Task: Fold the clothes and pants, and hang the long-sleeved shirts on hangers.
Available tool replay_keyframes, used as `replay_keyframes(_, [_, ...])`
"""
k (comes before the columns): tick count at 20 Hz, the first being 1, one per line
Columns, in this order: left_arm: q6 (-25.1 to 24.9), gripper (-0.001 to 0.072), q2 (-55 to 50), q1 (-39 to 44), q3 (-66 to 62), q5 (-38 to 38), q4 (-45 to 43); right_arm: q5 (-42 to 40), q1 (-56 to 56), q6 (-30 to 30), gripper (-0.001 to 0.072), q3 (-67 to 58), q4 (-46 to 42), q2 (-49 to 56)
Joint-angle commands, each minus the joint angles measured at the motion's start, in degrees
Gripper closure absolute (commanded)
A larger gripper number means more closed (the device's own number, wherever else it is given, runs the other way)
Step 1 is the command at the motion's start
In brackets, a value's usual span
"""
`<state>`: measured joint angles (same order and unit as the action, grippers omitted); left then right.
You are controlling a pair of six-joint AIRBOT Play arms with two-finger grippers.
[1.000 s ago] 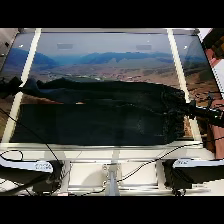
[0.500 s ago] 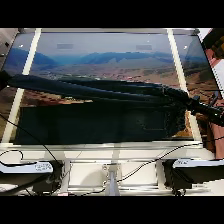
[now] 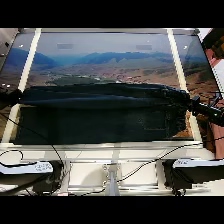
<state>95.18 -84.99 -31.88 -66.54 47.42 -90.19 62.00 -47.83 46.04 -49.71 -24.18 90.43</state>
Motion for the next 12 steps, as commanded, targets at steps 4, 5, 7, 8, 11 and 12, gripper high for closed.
replay_keyframes(4, [0.0,0.0692,0.1,0.3,2.3,-25.8,31.5,0.7,0.0,-0.1,0.0676,0.0,-1.1,0.0])
replay_keyframes(5, [-0.1,0.0692,0.1,0.8,1.9,-31.0,38.5,0.7,0.0,-0.1,0.0676,0.0,-1.1,0.0])
replay_keyframes(7, [-3.8,0.0693,0.1,2.6,-1.7,-34.4,40.3,0.7,0.0,-0.1,0.0676,0.0,-1.1,0.0])
replay_keyframes(8, [-7.5,0.0693,0.1,3.5,-4.2,-34.3,39.5,0.7,0.0,-0.1,0.0675,0.0,-1.1,0.0])
replay_keyframes(11, [-12.2,0.0693,0.2,5.1,-10.3,-33.9,39.2,0.8,0.0,-0.1,0.0676,0.0,-1.1,0.0])
replay_keyframes(12, [-16.6,0.0692,0.4,5.1,-11.2,-31.6,39.2,0.8,0.0,-0.1,0.0676,0.0,-1.1,0.0])
